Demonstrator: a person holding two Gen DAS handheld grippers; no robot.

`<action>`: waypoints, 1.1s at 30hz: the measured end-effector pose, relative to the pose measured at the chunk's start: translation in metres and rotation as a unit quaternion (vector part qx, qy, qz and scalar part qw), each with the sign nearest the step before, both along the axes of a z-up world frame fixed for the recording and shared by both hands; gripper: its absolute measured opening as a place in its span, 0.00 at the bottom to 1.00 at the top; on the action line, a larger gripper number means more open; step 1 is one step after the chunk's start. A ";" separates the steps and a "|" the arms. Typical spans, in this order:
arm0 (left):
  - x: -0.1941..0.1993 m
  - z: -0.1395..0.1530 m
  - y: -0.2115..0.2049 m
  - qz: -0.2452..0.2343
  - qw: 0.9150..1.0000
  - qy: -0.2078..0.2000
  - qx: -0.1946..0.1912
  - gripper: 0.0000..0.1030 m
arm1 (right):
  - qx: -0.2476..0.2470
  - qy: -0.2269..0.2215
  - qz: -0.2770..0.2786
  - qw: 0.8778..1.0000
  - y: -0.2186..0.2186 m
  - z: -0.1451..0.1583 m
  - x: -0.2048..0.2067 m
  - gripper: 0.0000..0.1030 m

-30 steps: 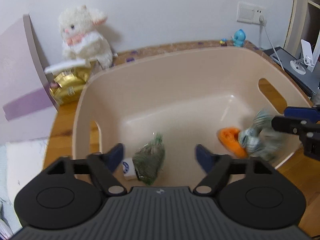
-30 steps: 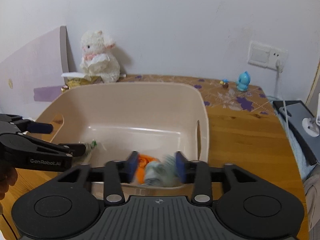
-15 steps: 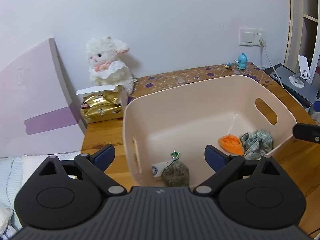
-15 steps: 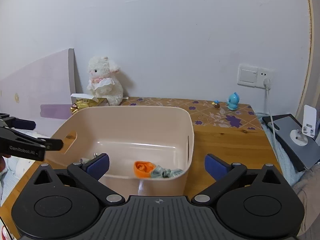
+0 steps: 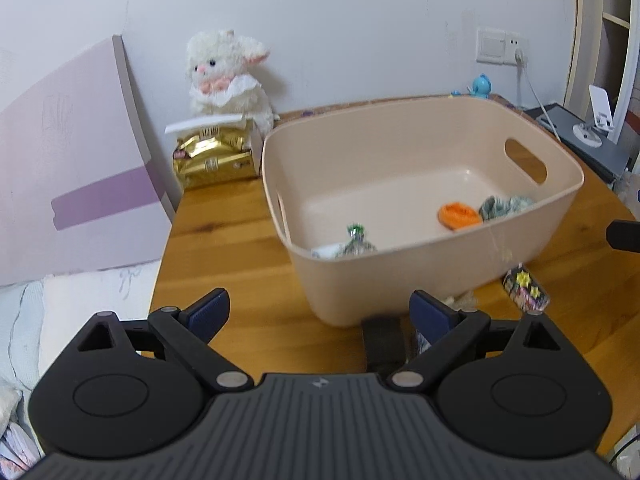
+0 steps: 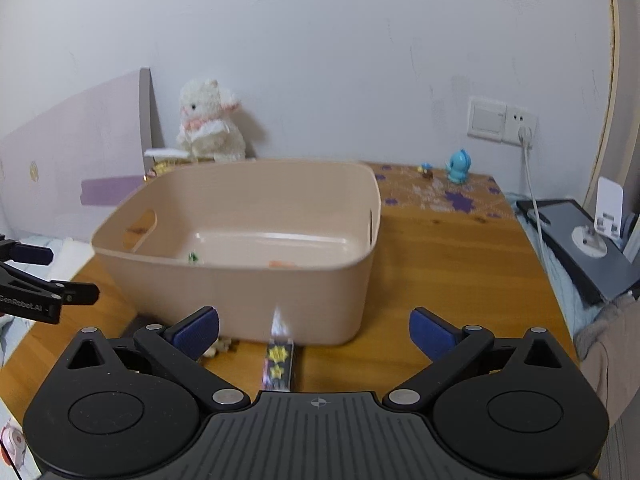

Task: Organize objects
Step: 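Grasp the black box with the left tool while the right tool grasps the star snack box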

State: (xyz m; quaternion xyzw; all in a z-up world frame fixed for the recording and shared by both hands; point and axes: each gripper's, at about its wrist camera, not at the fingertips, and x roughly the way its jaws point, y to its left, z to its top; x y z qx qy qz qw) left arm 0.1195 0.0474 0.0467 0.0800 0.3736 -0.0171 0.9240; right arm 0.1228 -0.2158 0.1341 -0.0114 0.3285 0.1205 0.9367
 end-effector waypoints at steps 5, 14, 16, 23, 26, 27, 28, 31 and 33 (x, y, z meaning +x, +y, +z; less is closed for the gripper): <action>-0.005 -0.020 0.004 0.003 1.000 0.019 0.004 0.94 | -0.008 0.021 -0.009 1.000 -0.004 -0.018 0.001 1.00; -0.005 -0.056 0.006 0.004 0.998 0.055 0.007 0.94 | -0.016 0.067 -0.014 0.998 -0.007 -0.058 0.007 1.00; -0.003 -0.061 0.006 0.005 0.998 0.060 0.003 0.94 | -0.018 0.076 -0.012 0.997 -0.005 -0.065 0.008 1.00; 0.006 -0.077 0.005 0.013 0.996 0.083 -0.024 0.94 | -0.041 0.101 -0.011 0.994 0.007 -0.088 0.017 1.00; 0.012 -0.080 0.006 0.021 0.995 0.088 -0.041 0.94 | -0.039 0.107 -0.010 0.993 0.011 -0.093 0.022 1.00; 0.014 -0.081 0.006 0.023 0.995 0.088 -0.045 0.94 | -0.039 0.109 -0.010 0.993 0.012 -0.095 0.024 1.00; 0.015 -0.081 0.005 0.024 0.995 0.088 -0.047 0.94 | -0.039 0.109 -0.010 0.993 0.013 -0.096 0.025 1.00; 0.020 -0.083 0.002 0.022 0.994 0.092 -0.046 0.94 | -0.040 0.111 -0.010 0.993 0.016 -0.099 0.030 1.00; 0.022 -0.085 0.001 0.023 0.994 0.093 -0.044 0.94 | -0.045 0.112 -0.011 0.993 0.019 -0.101 0.033 1.00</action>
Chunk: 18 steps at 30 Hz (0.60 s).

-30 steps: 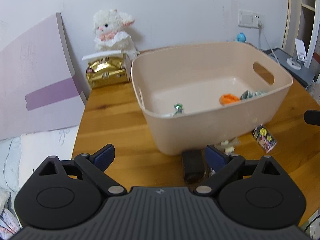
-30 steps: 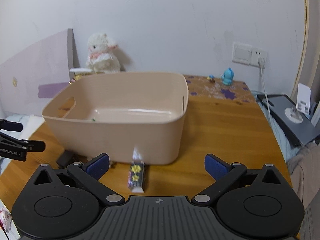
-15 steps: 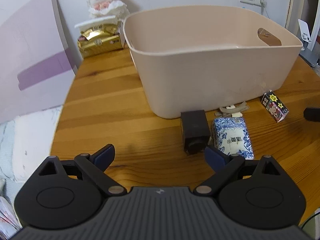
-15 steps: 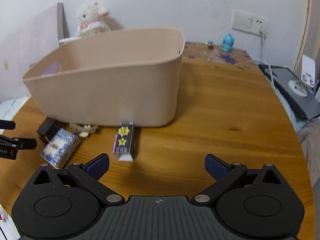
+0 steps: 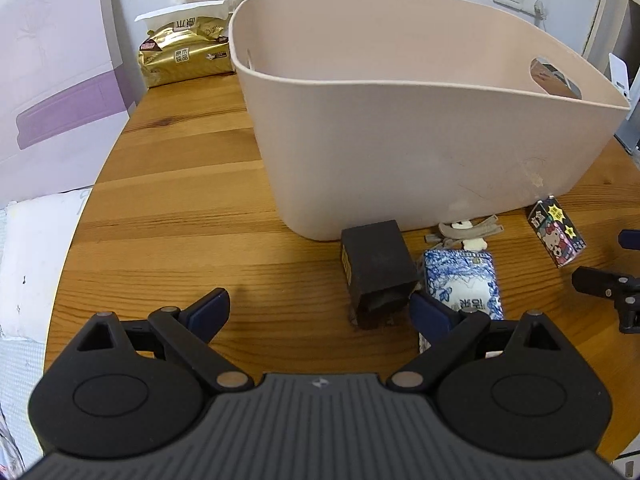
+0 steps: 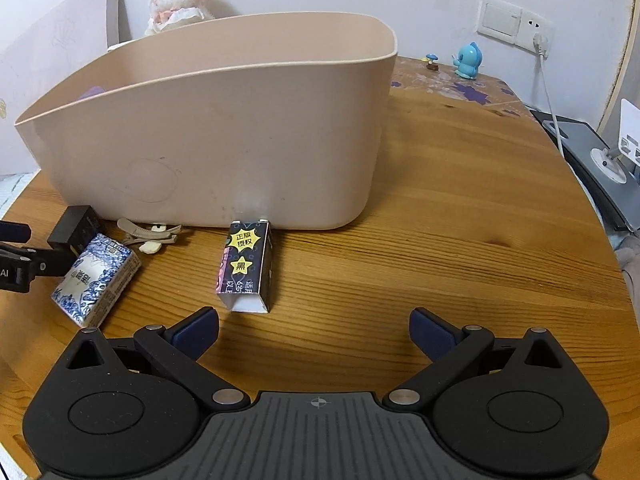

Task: Organize objects
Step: 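Grasp the black box with the left tool while the right tool grasps the star snack box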

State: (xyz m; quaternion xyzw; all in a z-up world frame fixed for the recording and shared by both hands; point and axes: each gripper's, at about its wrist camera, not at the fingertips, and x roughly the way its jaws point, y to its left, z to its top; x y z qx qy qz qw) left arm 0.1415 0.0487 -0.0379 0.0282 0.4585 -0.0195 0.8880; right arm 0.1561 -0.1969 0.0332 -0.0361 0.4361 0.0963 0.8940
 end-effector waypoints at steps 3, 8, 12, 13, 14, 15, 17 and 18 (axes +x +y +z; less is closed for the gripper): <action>0.004 -0.002 0.000 0.001 1.000 0.006 -0.010 0.94 | -0.008 0.002 0.001 1.000 0.003 -0.003 0.004 1.00; 0.008 -0.001 0.002 0.007 0.999 -0.002 -0.032 0.93 | -0.010 -0.001 0.004 1.000 0.008 -0.005 0.009 0.98; 0.011 -0.001 0.002 0.017 0.999 0.001 -0.050 0.93 | -0.012 -0.008 0.004 1.000 0.012 -0.005 0.011 0.95; 0.012 -0.002 0.002 0.019 0.999 0.001 -0.051 0.92 | -0.011 -0.009 0.004 1.000 0.013 -0.004 0.012 0.93; 0.013 -0.003 0.002 0.021 0.998 0.001 -0.053 0.92 | -0.011 -0.010 0.005 1.000 0.014 -0.004 0.012 0.92; 0.014 -0.004 0.003 0.022 0.998 0.001 -0.056 0.92 | -0.012 -0.011 0.005 1.000 0.015 -0.003 0.013 0.90; 0.016 -0.006 0.003 0.022 0.998 0.000 -0.061 0.90 | -0.012 -0.013 0.007 1.000 0.017 -0.002 0.014 0.88; 0.018 -0.006 0.003 0.023 0.998 -0.001 -0.062 0.90 | -0.012 -0.014 0.007 1.000 0.018 -0.002 0.014 0.85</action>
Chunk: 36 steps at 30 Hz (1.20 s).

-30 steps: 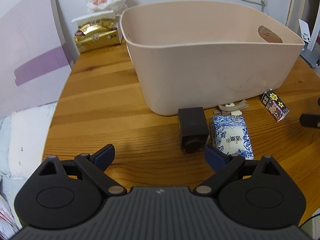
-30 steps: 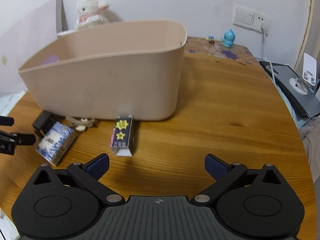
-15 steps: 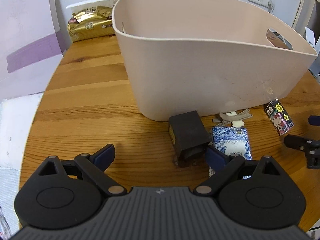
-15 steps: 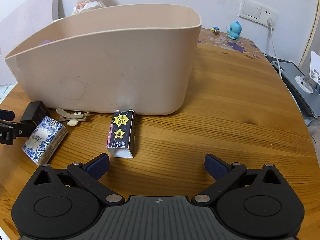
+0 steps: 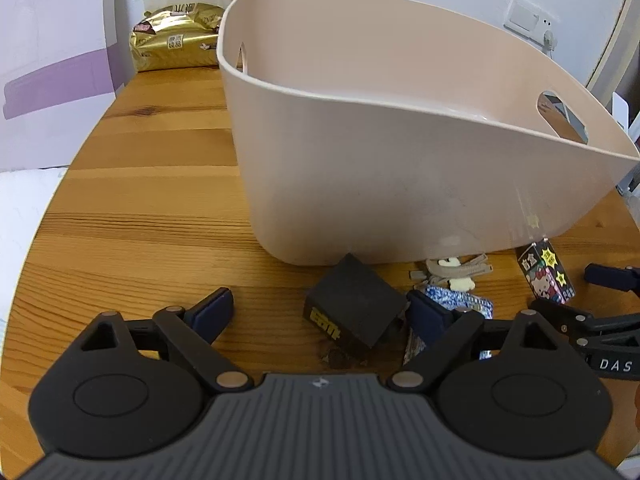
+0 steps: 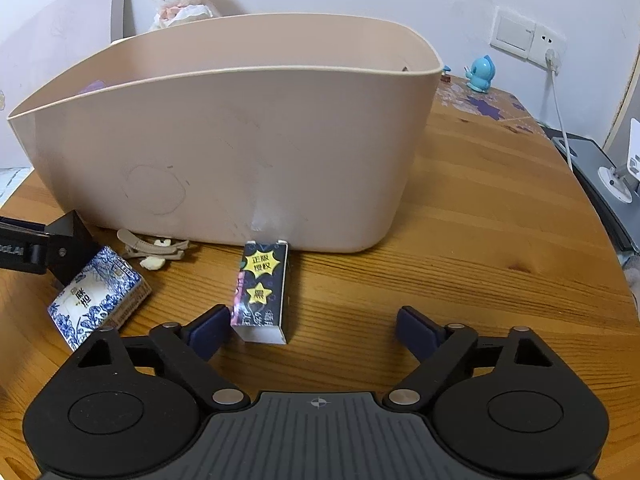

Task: Organize objects
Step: 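Grasp the black box with the left tool while the right tool grasps the star snack box, then carry both boxes over the basket and open the left tool to drop the black box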

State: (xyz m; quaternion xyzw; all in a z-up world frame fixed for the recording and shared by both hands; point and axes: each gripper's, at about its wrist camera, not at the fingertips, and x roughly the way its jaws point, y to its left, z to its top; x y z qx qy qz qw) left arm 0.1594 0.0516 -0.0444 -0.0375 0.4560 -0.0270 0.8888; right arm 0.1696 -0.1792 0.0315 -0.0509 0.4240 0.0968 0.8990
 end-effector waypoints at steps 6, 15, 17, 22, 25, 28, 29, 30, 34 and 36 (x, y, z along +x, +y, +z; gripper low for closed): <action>0.001 0.000 -0.004 -0.001 1.000 -0.009 0.020 0.84 | 0.003 -0.008 0.003 1.000 0.003 0.004 -0.003 0.67; -0.006 0.003 -0.002 -0.020 0.999 -0.021 0.042 0.52 | 0.002 -0.016 0.010 1.000 0.007 0.008 -0.009 0.21; -0.008 0.003 -0.003 -0.021 0.998 -0.021 0.046 0.52 | -0.001 -0.018 0.015 1.000 0.008 0.008 -0.011 0.21; -0.012 0.003 -0.002 -0.023 0.999 -0.019 0.043 0.52 | -0.002 -0.020 0.020 1.000 0.007 0.010 -0.018 0.21; -0.017 0.004 -0.002 -0.026 0.999 -0.019 0.044 0.52 | 0.003 -0.024 0.023 0.999 0.006 0.016 -0.025 0.21; -0.022 0.007 -0.001 -0.027 0.998 -0.023 0.046 0.52 | 0.005 -0.035 0.027 0.999 0.005 0.024 -0.034 0.21; -0.024 0.008 -0.001 -0.027 0.998 -0.025 0.045 0.52 | 0.007 -0.038 0.029 0.999 0.004 0.027 -0.037 0.21; -0.026 0.010 0.000 -0.029 0.998 -0.028 0.044 0.52 | 0.009 -0.042 0.030 0.999 0.004 0.030 -0.040 0.21; -0.037 0.022 0.000 -0.035 0.997 -0.042 0.049 0.52 | 0.014 -0.063 0.037 0.997 0.000 0.045 -0.052 0.21; -0.042 0.030 0.001 -0.040 0.996 -0.051 0.053 0.52 | 0.017 -0.076 0.040 0.996 -0.002 0.056 -0.057 0.21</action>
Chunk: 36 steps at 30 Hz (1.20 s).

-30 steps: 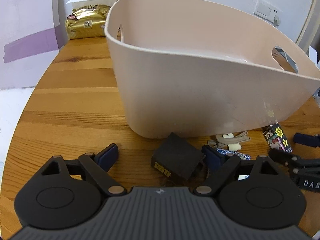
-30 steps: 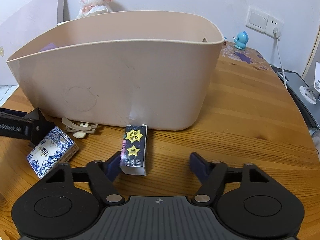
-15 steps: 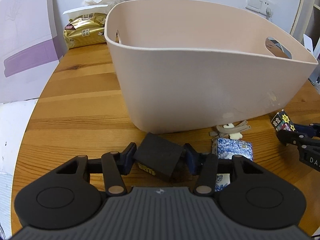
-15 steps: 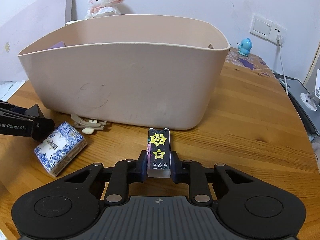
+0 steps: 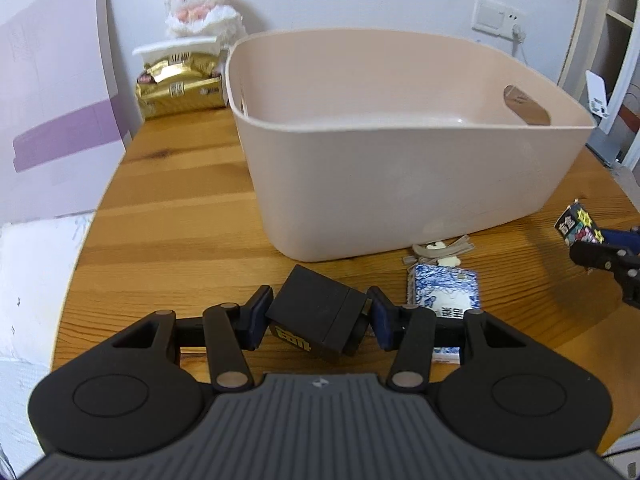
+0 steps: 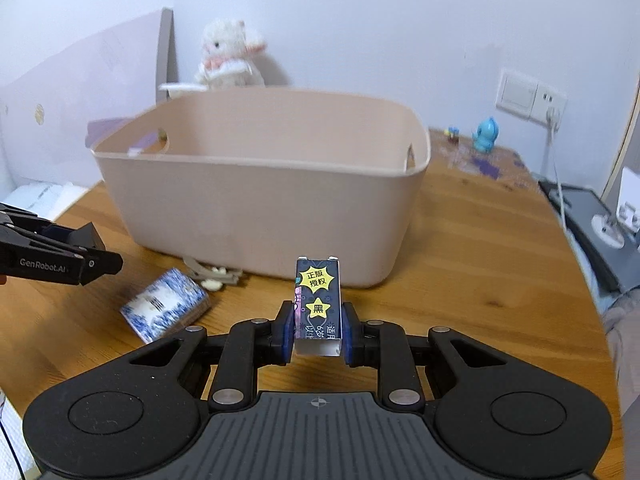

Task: Organize objects
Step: 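Carry both boxes over the basket and open the left tool to drop the black box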

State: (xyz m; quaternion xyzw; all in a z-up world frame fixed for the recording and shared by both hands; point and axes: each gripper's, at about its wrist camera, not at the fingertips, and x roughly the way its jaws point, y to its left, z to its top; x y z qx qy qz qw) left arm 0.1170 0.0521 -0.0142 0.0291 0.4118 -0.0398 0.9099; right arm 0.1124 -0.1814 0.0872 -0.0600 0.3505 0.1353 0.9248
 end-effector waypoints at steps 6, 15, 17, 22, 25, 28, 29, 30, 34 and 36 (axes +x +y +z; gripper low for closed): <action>-0.015 0.025 -0.003 -0.019 0.999 -0.030 0.012 0.52 | 0.012 -0.042 0.004 0.999 -0.009 0.033 -0.012 0.21; -0.022 0.060 -0.014 -0.032 0.997 -0.075 0.009 0.52 | 0.008 -0.097 0.002 0.995 -0.012 0.068 -0.013 0.21; -0.022 0.067 -0.015 -0.034 0.996 -0.086 0.009 0.52 | 0.010 -0.105 0.001 0.994 -0.012 0.074 -0.011 0.21; -0.011 0.083 -0.019 -0.032 0.993 -0.109 0.006 0.52 | 0.012 -0.122 -0.006 0.992 -0.012 0.088 -0.001 0.21; -0.002 0.090 -0.022 -0.034 0.992 -0.120 0.010 0.52 | 0.016 -0.129 -0.010 0.991 -0.013 0.094 0.009 0.21; 0.012 0.094 -0.026 -0.037 0.992 -0.122 0.013 0.52 | 0.027 -0.130 -0.015 0.991 -0.013 0.096 0.022 0.21; 0.018 0.094 -0.028 -0.037 0.992 -0.123 0.017 0.52 | 0.032 -0.130 -0.014 0.991 -0.013 0.097 0.026 0.21; 0.024 0.094 -0.030 -0.036 0.991 -0.124 0.021 0.52 | 0.032 -0.129 -0.014 0.991 -0.011 0.097 0.031 0.21; 0.046 0.091 -0.036 -0.030 0.992 -0.121 0.029 0.52 | 0.029 -0.121 -0.019 0.992 -0.005 0.092 0.050 0.21; 0.058 0.088 -0.040 -0.025 0.992 -0.116 0.035 0.52 | 0.027 -0.114 -0.023 0.993 -0.003 0.087 0.060 0.21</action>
